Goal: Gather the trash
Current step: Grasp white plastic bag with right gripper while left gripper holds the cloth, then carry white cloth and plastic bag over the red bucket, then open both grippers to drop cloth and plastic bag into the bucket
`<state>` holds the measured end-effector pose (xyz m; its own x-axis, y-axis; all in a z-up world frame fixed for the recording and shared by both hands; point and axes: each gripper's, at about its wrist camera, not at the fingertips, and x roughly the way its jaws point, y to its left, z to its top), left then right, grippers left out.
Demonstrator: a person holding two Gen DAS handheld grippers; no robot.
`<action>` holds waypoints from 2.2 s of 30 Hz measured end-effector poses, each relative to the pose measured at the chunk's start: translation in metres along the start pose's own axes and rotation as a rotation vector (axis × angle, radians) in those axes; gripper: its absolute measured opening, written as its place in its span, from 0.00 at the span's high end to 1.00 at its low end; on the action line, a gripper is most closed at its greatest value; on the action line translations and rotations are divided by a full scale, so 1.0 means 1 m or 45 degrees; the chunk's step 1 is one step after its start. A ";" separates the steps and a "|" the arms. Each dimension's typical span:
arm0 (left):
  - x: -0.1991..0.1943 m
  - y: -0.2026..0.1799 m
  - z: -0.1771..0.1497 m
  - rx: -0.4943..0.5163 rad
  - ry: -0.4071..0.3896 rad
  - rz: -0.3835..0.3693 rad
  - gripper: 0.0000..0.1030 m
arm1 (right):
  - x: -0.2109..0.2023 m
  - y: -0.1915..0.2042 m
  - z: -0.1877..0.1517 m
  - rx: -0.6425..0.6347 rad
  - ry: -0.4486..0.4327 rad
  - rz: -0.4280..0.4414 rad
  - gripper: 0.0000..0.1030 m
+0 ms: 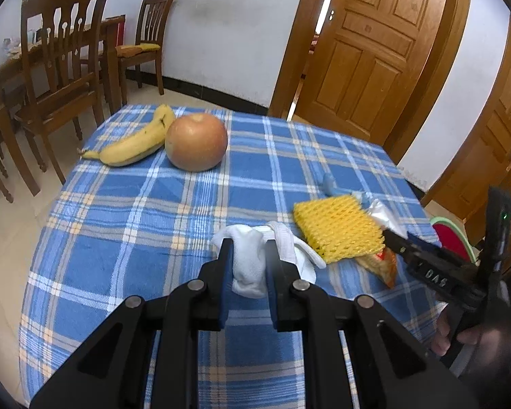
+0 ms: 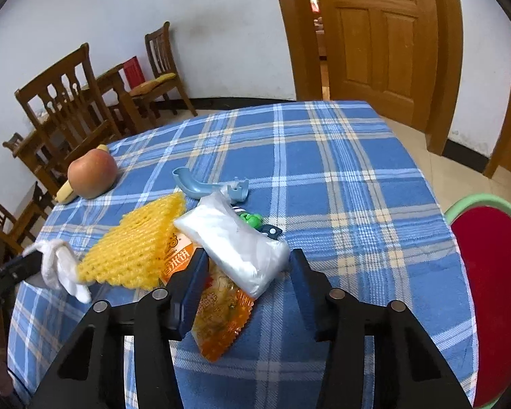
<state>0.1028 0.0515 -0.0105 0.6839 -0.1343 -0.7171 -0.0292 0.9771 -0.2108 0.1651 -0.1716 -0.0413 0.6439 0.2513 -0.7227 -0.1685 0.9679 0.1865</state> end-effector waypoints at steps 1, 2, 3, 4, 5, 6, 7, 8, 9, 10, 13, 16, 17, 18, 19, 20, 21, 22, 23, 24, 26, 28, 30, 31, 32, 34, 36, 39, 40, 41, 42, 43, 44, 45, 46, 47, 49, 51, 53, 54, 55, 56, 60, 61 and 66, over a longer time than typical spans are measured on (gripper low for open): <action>-0.002 -0.001 0.001 0.002 -0.007 -0.003 0.85 | -0.001 0.000 -0.001 0.006 0.003 0.005 0.54; -0.005 -0.003 0.002 0.005 -0.016 -0.006 0.85 | -0.003 0.000 -0.002 0.012 0.002 0.010 0.54; -0.007 -0.006 0.003 0.011 -0.024 -0.011 0.85 | -0.006 0.000 -0.003 0.015 -0.005 0.011 0.54; -0.010 -0.008 0.004 0.017 -0.033 -0.015 0.85 | -0.010 0.001 -0.004 0.016 -0.013 0.008 0.55; -0.013 -0.011 0.005 0.022 -0.040 -0.020 0.85 | -0.016 0.001 -0.005 0.016 -0.024 0.004 0.55; -0.015 -0.013 0.006 0.025 -0.047 -0.025 0.85 | -0.021 0.000 -0.005 0.019 -0.035 0.003 0.55; -0.017 -0.015 0.006 0.029 -0.054 -0.031 0.85 | -0.026 0.000 -0.006 0.024 -0.049 0.001 0.55; -0.021 -0.018 0.007 0.034 -0.065 -0.040 0.85 | -0.034 -0.001 -0.007 0.031 -0.066 -0.003 0.55; -0.022 -0.020 0.008 0.038 -0.070 -0.045 0.85 | -0.039 -0.001 -0.007 0.035 -0.077 -0.008 0.55; -0.025 -0.022 0.009 0.044 -0.078 -0.052 0.85 | -0.047 -0.002 -0.009 0.042 -0.093 -0.012 0.55; -0.033 -0.033 0.009 0.068 -0.097 -0.072 0.85 | -0.065 -0.007 -0.013 0.065 -0.118 -0.031 0.55; -0.037 -0.044 0.010 0.089 -0.107 -0.100 0.85 | -0.082 -0.014 -0.017 0.092 -0.137 -0.063 0.55; -0.039 -0.048 0.010 0.097 -0.109 -0.106 0.85 | -0.087 -0.017 -0.019 0.102 -0.141 -0.075 0.55; -0.039 -0.053 0.010 0.105 -0.110 -0.118 0.85 | -0.092 -0.020 -0.022 0.112 -0.143 -0.084 0.55; -0.040 -0.056 0.010 0.111 -0.109 -0.128 0.85 | -0.097 -0.023 -0.024 0.123 -0.145 -0.093 0.55; -0.041 -0.062 0.010 0.121 -0.110 -0.140 0.85 | -0.102 -0.027 -0.026 0.135 -0.147 -0.105 0.55; -0.042 -0.067 0.010 0.130 -0.111 -0.147 0.85 | -0.108 -0.032 -0.028 0.150 -0.152 -0.119 0.55; -0.042 -0.071 0.010 0.140 -0.112 -0.153 0.85 | -0.112 -0.036 -0.030 0.161 -0.156 -0.130 0.55; -0.042 -0.079 0.010 0.158 -0.111 -0.163 0.85 | -0.116 -0.039 -0.031 0.171 -0.161 -0.140 0.55; -0.043 -0.084 0.010 0.169 -0.110 -0.169 0.85 | -0.121 -0.044 -0.033 0.185 -0.167 -0.151 0.55; -0.042 -0.097 0.009 0.194 -0.106 -0.186 0.85 | -0.130 -0.053 -0.037 0.213 -0.181 -0.168 0.55; -0.041 -0.107 0.008 0.212 -0.105 -0.197 0.85 | -0.139 -0.062 -0.041 0.242 -0.195 -0.187 0.55; -0.039 -0.120 0.006 0.238 -0.100 -0.213 0.85 | -0.146 -0.072 -0.045 0.269 -0.207 -0.205 0.55; -0.037 -0.125 0.005 0.250 -0.096 -0.219 0.85 | -0.149 -0.078 -0.047 0.285 -0.214 -0.213 0.55; -0.035 -0.135 0.004 0.269 -0.090 -0.229 0.85 | -0.153 -0.083 -0.049 0.300 -0.220 -0.223 0.55; -0.032 -0.146 0.002 0.294 -0.082 -0.245 0.85 | -0.158 -0.094 -0.052 0.330 -0.226 -0.249 0.55; -0.026 -0.161 0.001 0.323 -0.070 -0.263 0.85 | -0.161 -0.104 -0.055 0.358 -0.224 -0.268 0.55; -0.019 -0.182 0.000 0.362 -0.051 -0.291 0.85 | -0.164 -0.120 -0.060 0.398 -0.219 -0.294 0.55; -0.016 -0.188 0.000 0.372 -0.048 -0.299 0.85 | -0.165 -0.125 -0.062 0.410 -0.216 -0.302 0.55; -0.013 -0.196 -0.001 0.386 -0.045 -0.309 0.85 | -0.166 -0.130 -0.063 0.421 -0.213 -0.308 0.55; -0.011 -0.205 -0.002 0.402 -0.040 -0.322 0.85 | -0.166 -0.136 -0.064 0.434 -0.210 -0.314 0.55; -0.007 -0.213 -0.004 0.418 -0.035 -0.337 0.85 | -0.166 -0.141 -0.066 0.444 -0.210 -0.324 0.55; -0.005 -0.220 -0.005 0.429 -0.030 -0.346 0.85 | -0.166 -0.146 -0.067 0.453 -0.212 -0.337 0.55; -0.001 -0.228 -0.006 0.444 -0.023 -0.355 0.85 | -0.167 -0.151 -0.069 0.465 -0.213 -0.352 0.55; 0.003 -0.234 -0.008 0.456 -0.017 -0.361 0.85 | -0.167 -0.154 -0.070 0.474 -0.211 -0.362 0.55; 0.007 -0.242 -0.009 0.468 -0.010 -0.367 0.85 | -0.167 -0.160 -0.072 0.488 -0.207 -0.370 0.55; 0.016 -0.256 -0.011 0.485 0.002 -0.381 0.85 | -0.164 -0.170 -0.075 0.513 -0.195 -0.382 0.55; 0.027 -0.269 -0.013 0.496 0.025 -0.398 0.85 | -0.162 -0.179 -0.078 0.536 -0.181 -0.395 0.55; 0.036 -0.281 -0.015 0.511 0.048 -0.407 0.85 | -0.159 -0.188 -0.081 0.558 -0.166 -0.408 0.55; 0.041 -0.287 -0.016 0.519 0.058 -0.409 0.85 | -0.157 -0.192 -0.082 0.566 -0.158 -0.411 0.55; 0.046 -0.291 -0.017 0.525 0.066 -0.410 0.85 | -0.155 -0.196 -0.083 0.573 -0.151 -0.411 0.55; 0.052 -0.297 -0.019 0.536 0.079 -0.414 0.85 | -0.153 -0.200 -0.083 0.581 -0.145 -0.412 0.55; 0.067 -0.309 -0.023 0.549 0.113 -0.416 0.85 | -0.149 -0.209 -0.086 0.593 -0.128 -0.415 0.53; 0.069 -0.311 -0.024 0.549 0.123 -0.418 0.85 | -0.148 -0.211 -0.087 0.596 -0.123 -0.414 0.53; 0.078 -0.324 -0.030 0.573 0.148 -0.411 0.85 | -0.149 -0.221 -0.087 0.610 -0.115 -0.409 0.53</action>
<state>0.1442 -0.2810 -0.0181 0.5212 -0.4306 -0.7368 0.4993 0.8541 -0.1459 0.0412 -0.4229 -0.0327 0.6714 -0.0766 -0.7371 0.3891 0.8830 0.2627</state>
